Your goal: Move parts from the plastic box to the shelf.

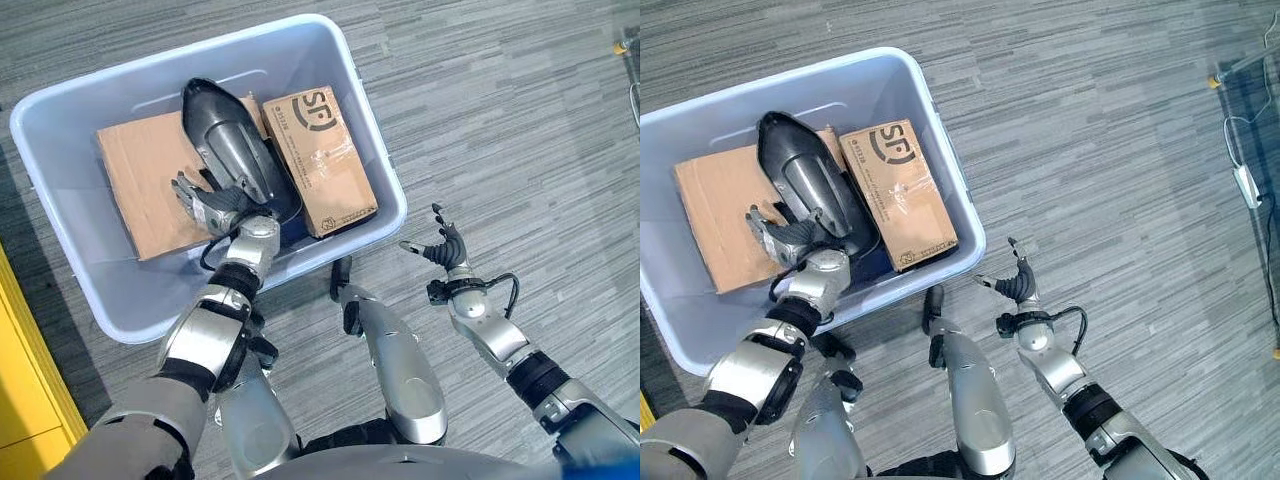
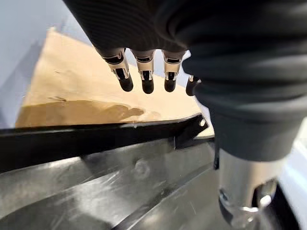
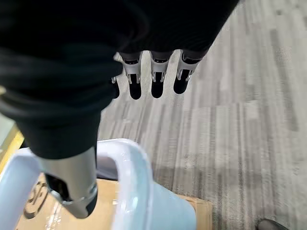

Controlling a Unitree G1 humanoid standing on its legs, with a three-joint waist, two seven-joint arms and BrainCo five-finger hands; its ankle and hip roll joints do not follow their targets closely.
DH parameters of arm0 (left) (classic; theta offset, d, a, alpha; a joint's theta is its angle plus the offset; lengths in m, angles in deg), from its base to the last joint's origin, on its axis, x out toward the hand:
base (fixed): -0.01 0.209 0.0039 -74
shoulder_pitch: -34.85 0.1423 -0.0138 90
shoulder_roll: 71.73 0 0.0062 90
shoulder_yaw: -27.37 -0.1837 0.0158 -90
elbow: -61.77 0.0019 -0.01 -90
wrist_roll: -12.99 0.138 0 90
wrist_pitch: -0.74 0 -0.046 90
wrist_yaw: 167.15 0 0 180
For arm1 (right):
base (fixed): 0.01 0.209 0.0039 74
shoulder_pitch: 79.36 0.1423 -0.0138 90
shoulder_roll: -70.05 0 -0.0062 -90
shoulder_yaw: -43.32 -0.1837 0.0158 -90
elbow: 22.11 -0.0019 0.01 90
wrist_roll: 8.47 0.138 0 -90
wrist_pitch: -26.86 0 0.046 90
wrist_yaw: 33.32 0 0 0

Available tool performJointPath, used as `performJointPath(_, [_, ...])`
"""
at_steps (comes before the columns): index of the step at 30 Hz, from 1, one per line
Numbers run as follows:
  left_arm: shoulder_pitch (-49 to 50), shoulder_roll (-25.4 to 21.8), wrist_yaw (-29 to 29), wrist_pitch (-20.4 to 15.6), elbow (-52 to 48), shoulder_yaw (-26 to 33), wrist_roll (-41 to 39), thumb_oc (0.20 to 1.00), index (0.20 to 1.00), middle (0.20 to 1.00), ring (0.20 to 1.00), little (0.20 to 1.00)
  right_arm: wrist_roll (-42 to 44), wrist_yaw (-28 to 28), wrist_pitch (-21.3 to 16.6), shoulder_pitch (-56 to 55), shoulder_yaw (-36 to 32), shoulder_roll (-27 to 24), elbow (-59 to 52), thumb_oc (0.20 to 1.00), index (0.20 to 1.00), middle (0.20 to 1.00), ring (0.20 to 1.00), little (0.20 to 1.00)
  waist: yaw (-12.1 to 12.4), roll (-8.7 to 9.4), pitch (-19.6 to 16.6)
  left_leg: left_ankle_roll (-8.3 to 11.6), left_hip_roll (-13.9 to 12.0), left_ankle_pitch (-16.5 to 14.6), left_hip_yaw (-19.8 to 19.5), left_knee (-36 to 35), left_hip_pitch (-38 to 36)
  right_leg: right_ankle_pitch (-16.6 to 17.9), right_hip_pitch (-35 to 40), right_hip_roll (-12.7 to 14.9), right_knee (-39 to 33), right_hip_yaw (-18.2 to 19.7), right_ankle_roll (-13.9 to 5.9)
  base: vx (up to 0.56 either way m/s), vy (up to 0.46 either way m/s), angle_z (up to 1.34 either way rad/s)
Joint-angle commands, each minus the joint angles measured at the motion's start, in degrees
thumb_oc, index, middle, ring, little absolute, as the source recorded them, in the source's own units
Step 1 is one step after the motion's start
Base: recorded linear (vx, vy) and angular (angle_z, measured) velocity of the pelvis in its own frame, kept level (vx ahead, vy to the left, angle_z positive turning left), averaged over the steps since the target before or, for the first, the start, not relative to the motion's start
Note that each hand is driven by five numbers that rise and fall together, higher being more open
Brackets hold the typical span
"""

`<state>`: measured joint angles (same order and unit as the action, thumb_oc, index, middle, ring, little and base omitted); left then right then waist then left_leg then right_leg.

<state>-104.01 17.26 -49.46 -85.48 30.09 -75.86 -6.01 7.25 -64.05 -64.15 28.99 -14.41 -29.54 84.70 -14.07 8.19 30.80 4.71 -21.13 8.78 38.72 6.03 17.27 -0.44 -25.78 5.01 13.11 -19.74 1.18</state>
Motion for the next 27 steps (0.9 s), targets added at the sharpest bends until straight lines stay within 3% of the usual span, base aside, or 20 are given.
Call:
performJointPath(1, [-0.83,-1.37,3.84,1.73,2.28,0.37,0.91,1.0,1.0,1.0,1.0,1.0,0.32,-1.18,-1.42,0.7,-0.63,-1.25,-4.45,1.0,1.0,1.0,1.0,1.0,-0.13,4.27,-1.01,8.81,-6.18,-2.7,-3.64,9.58,3.36,-0.69,0.84,0.85,-3.41,-2.41,-4.73,-0.01,-0.014,-0.1])
performJointPath(6, [-0.61,-0.11,7.83,2.38,4.81,-0.39,-4.63,1.0,1.0,1.0,1.0,1.0,0.42,-1.58,-1.38,1.11,-0.81,-1.42,-4.5,1.0,1.0,1.0,1.0,1.0,-0.62,4.15,-1.01,8.73,-5.93,-2.95,-3.58,9.77,4.42,-0.34,-0.68,1.11,-3.16,-2.16,-4.75,0.0,-0.003,-0.02])
performJointPath(8, [0.53,1.67,10.74,1.08,6.49,0.2,-7.96,1.0,1.0,1.0,1.0,1.0,0.0,-1.91,-1.04,1.55,-0.92,-1.23,-4.85,1.0,1.0,1.0,1.0,1.0,-0.78,4.1,-1.01,8.78,-5.83,-2.89,-3.69,9.91,5.15,-0.23,-1.38,1.18,-3.11,-2.09,-4.77,0.0,0.0,0.0])
performJointPath(15, [3.12,5.85,10.15,-0.66,6.89,0.48,-15.44,1.0,1.0,1.0,1.0,1.0,-0.3,-1.83,0.84,1.95,-1.73,-1.19,-6.12,1.0,1.0,1.0,1.0,1.0,-0.95,3.82,-1.01,8.76,-5.38,-3.11,-3.97,9.9,6.45,0.03,-2.95,1.51,-2.77,-1.95,-4.85,0.0,-0.001,-0.01])
performJointPath(24, [5.52,9.16,9.78,-4.26,5.82,0.19,-14.0,1.0,1.0,1.0,1.0,1.0,-0.17,-2.35,2.12,2.67,-1.89,-0.88,-7.52,1.0,1.0,1.0,1.0,1.0,-0.63,3.93,-1.01,8.72,-5.42,-3.1,-4.22,9.95,7.75,0.29,-4.26,1.91,-2.13,-2.09,-4.86,0.0,-0.004,0.01])
performJointPath(27, [5.02,8.56,9.09,-2.98,5.25,0.19,-13.49,1.0,1.0,1.0,1.0,1.0,0.16,-2.4,2.34,2.64,-2.04,-1.11,-7.91,1.0,1.0,1.0,1.0,1.0,-0.74,3.91,-1.01,8.6,-5.23,-3.41,-4.31,10.0,8.38,0.4,-5.0,2.06,-1.86,-1.87,-4.91,0.0,0.0,0.0])
